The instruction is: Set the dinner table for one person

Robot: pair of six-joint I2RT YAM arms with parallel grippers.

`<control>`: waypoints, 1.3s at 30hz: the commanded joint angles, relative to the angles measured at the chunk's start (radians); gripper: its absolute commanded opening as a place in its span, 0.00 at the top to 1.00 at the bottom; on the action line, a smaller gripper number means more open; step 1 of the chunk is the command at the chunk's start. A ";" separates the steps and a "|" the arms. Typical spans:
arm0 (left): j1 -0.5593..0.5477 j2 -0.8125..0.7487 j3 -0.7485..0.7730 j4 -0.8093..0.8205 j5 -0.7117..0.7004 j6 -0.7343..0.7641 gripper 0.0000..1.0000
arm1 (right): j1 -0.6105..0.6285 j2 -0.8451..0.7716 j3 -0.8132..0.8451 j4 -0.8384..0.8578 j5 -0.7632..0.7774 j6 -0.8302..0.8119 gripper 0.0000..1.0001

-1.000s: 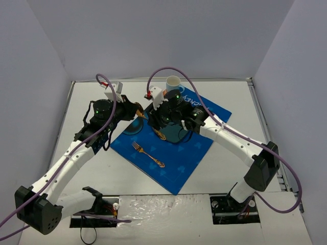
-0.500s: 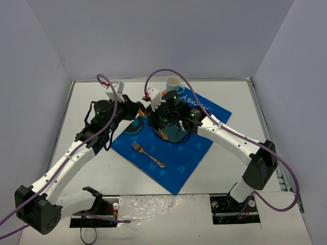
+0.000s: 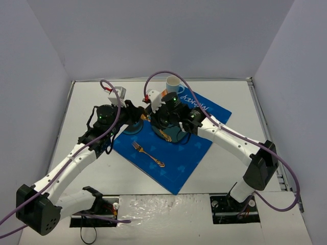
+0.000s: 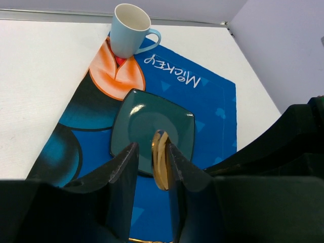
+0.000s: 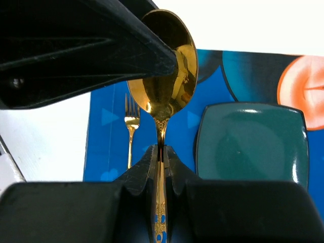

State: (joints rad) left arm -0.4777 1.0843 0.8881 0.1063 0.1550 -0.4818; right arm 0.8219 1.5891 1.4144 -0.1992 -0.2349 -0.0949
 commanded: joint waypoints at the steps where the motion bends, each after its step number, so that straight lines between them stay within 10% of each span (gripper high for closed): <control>1: -0.006 -0.029 0.008 0.058 -0.006 -0.012 0.55 | -0.006 -0.080 -0.036 0.050 0.065 -0.055 1.00; 14: 0.192 -0.078 0.040 -0.277 -0.106 -0.035 0.04 | -0.284 -0.054 -0.142 0.042 0.054 -0.268 1.00; 39: 0.343 -0.095 -0.021 -0.504 -0.342 0.123 0.03 | -0.573 0.470 0.216 -0.031 0.013 -0.671 1.00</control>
State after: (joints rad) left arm -0.1498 0.9915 0.8440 -0.4202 -0.1377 -0.3702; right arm 0.2558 2.0295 1.5597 -0.2329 -0.2096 -0.7243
